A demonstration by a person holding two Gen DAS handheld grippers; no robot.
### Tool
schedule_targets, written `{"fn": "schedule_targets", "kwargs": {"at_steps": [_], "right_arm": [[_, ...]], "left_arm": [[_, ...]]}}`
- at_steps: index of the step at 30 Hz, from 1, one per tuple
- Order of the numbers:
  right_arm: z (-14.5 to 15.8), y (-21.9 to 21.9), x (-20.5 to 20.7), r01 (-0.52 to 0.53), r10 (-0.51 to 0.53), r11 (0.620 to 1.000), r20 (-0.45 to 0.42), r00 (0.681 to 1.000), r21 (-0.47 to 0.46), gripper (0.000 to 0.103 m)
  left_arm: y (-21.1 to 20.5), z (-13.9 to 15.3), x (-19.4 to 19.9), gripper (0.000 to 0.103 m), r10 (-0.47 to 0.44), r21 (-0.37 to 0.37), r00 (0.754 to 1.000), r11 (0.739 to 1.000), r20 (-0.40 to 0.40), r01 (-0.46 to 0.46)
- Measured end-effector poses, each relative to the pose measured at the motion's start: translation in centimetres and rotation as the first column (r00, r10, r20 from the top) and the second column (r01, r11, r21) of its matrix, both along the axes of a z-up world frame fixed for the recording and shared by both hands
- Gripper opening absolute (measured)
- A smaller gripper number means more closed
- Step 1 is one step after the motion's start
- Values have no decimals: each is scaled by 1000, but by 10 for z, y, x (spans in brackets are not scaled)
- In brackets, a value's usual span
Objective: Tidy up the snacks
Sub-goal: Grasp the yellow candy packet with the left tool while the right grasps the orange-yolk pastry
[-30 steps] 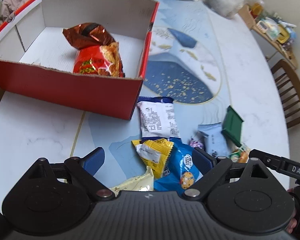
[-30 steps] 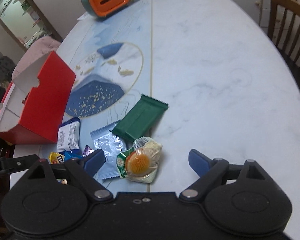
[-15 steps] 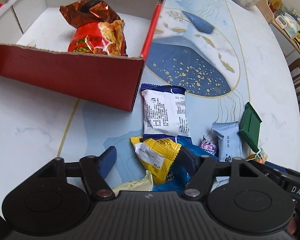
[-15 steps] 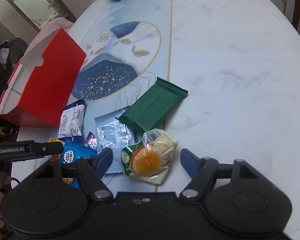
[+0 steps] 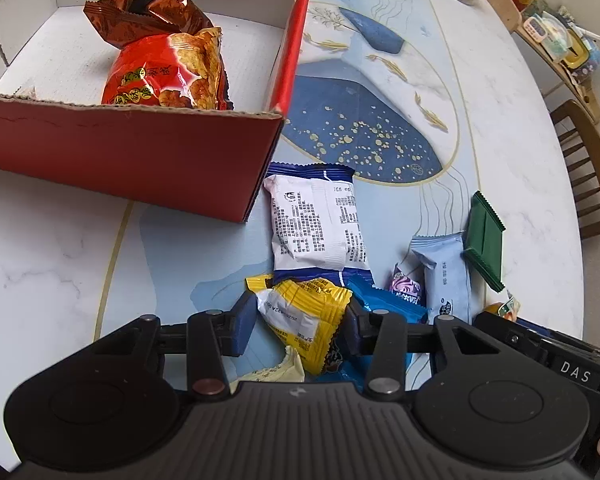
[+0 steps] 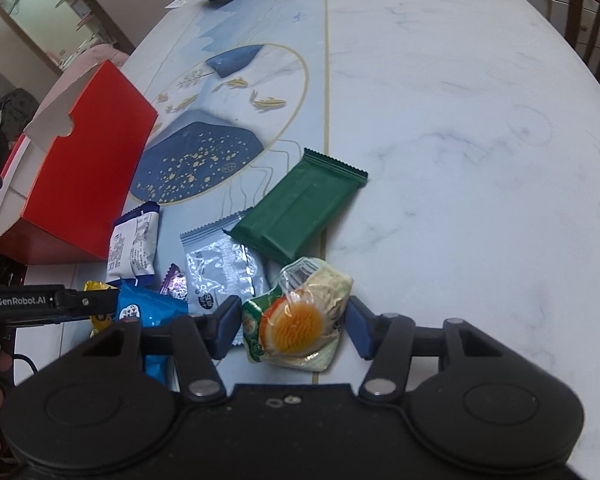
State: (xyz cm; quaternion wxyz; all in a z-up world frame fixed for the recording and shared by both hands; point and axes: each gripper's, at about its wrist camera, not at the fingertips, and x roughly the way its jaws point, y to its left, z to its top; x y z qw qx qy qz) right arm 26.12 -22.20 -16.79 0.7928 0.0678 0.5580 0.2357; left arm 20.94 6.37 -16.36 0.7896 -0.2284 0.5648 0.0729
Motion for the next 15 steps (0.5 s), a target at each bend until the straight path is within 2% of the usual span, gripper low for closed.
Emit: {"fn": "schedule_targets", "kwargs": {"at_steps": [9,15], "right_arm": [[11,-6,-18,73,-73,997,-1,997,4,54],[35,-6,-32,91,-92,996,32,995,23,54]], "left_arm": [[11,13,-8,41,-37,-31,999,999,27,38],[15,35,-19,41,-60,-41,995,997,76,64]]}}
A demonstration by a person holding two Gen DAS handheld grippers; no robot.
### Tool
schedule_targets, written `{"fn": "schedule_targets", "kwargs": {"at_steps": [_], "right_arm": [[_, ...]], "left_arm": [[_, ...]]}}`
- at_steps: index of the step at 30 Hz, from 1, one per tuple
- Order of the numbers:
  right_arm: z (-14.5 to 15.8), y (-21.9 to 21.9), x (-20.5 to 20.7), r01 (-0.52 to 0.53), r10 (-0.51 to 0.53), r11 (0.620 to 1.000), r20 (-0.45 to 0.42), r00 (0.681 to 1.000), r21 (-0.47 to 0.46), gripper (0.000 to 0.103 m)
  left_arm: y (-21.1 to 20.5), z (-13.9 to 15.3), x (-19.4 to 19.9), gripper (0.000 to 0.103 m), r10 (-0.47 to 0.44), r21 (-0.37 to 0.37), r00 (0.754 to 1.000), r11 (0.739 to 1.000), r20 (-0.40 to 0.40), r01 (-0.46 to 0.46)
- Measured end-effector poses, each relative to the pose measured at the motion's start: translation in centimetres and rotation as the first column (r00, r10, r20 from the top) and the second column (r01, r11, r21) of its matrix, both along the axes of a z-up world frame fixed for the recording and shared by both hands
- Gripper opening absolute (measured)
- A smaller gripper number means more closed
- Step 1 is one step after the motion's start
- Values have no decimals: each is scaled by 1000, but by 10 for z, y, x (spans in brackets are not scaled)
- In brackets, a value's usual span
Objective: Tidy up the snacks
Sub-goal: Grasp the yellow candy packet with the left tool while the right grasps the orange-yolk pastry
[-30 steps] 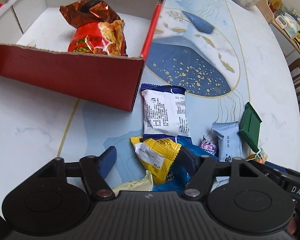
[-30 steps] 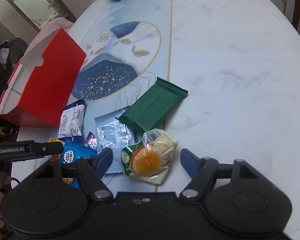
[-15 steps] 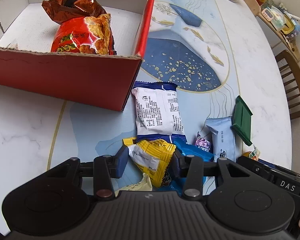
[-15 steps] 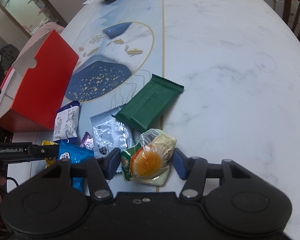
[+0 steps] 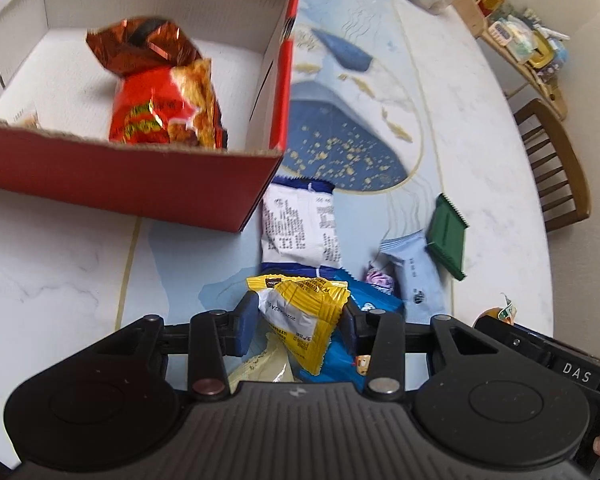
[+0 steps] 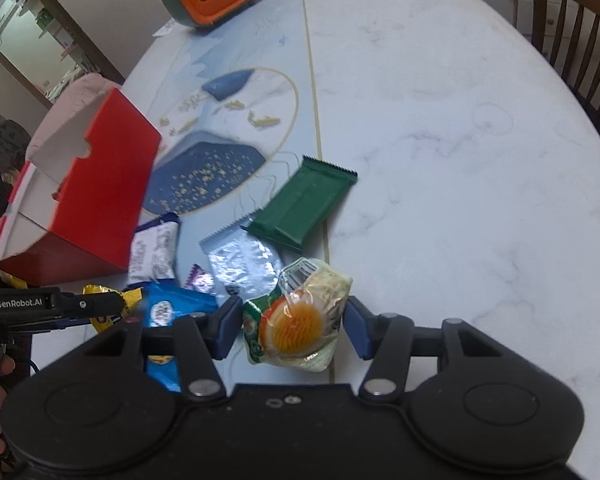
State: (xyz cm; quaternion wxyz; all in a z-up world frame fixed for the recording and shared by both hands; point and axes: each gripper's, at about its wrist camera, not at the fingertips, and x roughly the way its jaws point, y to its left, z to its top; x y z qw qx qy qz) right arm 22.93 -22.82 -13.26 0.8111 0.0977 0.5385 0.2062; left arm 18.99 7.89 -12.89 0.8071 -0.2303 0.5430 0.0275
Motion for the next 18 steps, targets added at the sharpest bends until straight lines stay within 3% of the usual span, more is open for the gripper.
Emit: {"fn": "schedule_targets", "kwargs": {"at_steps": [18], "right_arm": [[71,48,-24,-88,85,996,97,992,22,54]], "left_arm": [[39,61,-27,41,8,23,995,1000,103,-10]]}}
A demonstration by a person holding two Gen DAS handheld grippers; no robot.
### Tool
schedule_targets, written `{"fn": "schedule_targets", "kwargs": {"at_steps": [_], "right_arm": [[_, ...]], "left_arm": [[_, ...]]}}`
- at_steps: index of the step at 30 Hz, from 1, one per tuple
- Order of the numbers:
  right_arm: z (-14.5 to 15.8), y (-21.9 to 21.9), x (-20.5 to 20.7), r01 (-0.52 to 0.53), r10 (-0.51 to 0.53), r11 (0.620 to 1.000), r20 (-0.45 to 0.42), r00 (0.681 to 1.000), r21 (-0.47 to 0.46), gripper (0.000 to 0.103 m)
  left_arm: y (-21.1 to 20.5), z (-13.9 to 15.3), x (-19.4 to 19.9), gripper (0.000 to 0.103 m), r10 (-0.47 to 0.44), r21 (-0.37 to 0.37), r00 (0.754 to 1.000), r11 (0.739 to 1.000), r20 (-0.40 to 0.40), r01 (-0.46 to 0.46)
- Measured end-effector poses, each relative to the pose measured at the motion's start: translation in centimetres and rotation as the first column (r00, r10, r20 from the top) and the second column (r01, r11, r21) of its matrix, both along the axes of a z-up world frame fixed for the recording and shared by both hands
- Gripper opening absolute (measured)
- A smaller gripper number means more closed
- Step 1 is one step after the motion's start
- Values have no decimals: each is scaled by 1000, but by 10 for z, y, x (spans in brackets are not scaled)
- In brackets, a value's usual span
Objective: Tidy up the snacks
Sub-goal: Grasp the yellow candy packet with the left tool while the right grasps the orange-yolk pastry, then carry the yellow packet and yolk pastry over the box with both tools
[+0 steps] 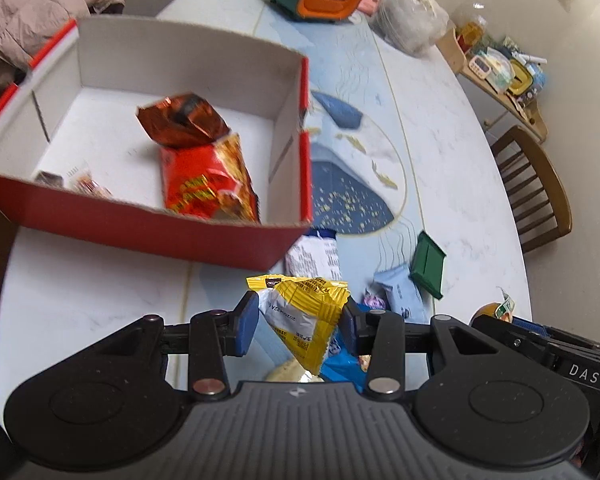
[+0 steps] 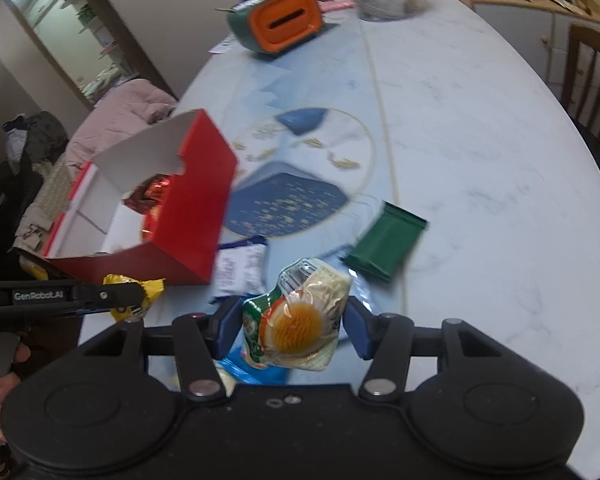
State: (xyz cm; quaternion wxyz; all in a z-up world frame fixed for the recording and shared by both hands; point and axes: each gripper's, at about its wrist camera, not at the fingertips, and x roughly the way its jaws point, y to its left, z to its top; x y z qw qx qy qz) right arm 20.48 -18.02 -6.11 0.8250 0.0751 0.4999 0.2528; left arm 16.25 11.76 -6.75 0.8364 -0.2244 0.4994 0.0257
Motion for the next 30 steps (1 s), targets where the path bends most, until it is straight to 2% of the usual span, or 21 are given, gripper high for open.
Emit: {"fn": "schedule_targets", "kwargs": {"at_steps": [5,13,22,30], "right_arm": [[18,31,4,-49,49,999,45,998,2,54],[37,94,15,-142,143,990,118,983,-18,54],[37,166,23,-221,224,974,134,965,-41,54],[24,224,29,-282,291,956,128,948,-85,54]], "left_arm": [[23,13,-3,41,23,-1,999,1000,31,-23],[73,30,2,41,92,46,993,994,80,-96],[130,37,11,41,148,110,984,981,99,-159],[170,27,31,41,153,170,984,971,88,-167]]}}
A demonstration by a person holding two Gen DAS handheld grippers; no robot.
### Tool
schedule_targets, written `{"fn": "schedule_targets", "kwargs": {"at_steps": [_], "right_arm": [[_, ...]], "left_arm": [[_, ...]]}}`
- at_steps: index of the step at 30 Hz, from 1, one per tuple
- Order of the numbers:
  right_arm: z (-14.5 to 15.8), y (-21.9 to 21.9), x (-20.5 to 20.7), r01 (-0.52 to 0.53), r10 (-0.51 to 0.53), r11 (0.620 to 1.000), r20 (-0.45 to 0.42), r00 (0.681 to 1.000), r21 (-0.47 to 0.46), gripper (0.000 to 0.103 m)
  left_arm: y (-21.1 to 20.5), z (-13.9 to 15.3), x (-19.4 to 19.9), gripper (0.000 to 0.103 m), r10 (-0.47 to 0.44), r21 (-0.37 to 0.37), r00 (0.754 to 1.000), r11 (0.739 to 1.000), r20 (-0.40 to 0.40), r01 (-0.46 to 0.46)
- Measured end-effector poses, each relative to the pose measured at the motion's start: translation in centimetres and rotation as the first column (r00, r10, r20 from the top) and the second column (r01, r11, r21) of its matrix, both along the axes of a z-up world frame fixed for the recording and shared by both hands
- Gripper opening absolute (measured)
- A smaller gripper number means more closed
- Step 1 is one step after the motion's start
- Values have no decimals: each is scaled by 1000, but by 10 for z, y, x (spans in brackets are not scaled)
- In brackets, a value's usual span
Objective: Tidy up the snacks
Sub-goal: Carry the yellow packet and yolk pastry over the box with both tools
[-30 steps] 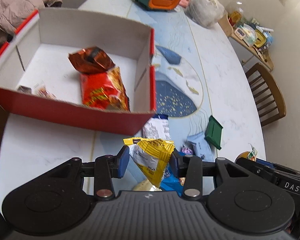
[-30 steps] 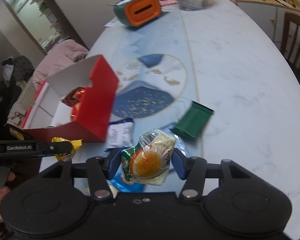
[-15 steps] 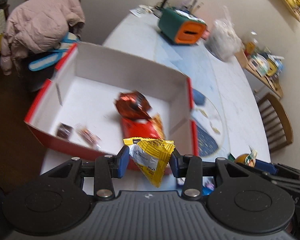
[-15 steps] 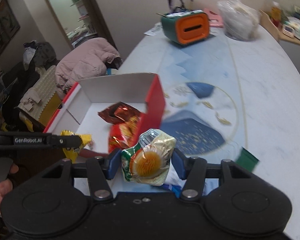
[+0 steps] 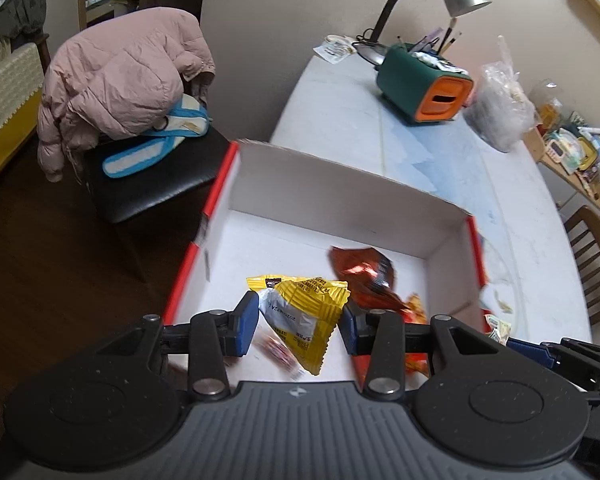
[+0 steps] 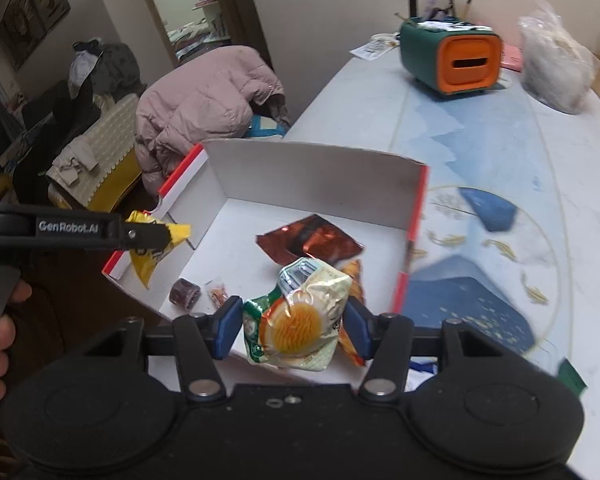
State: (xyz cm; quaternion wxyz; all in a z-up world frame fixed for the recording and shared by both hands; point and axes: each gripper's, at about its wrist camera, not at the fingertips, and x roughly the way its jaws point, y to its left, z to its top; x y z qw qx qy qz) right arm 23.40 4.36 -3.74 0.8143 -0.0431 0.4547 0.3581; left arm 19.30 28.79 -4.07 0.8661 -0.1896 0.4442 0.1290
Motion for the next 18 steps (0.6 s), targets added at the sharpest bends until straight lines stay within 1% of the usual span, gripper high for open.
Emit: {"fn": "schedule_targets", "kwargs": {"at_steps": [6,11,18], "right_arm": [[-15,35,5,-29,29,999,-18,999,-36,54],[-32,55,6,-57,55,995,-31,998,-81,54],[-49,73,3,-82,76,990,-54,996,-118,54]], "left_arm": [[22,-18,18,41,-2,-10,999,1000,-46,1],[25,-33,29,41,-41,11,996,999,-78,42],[26,-56,42,41,-73,12,988,997,-140,75]]}}
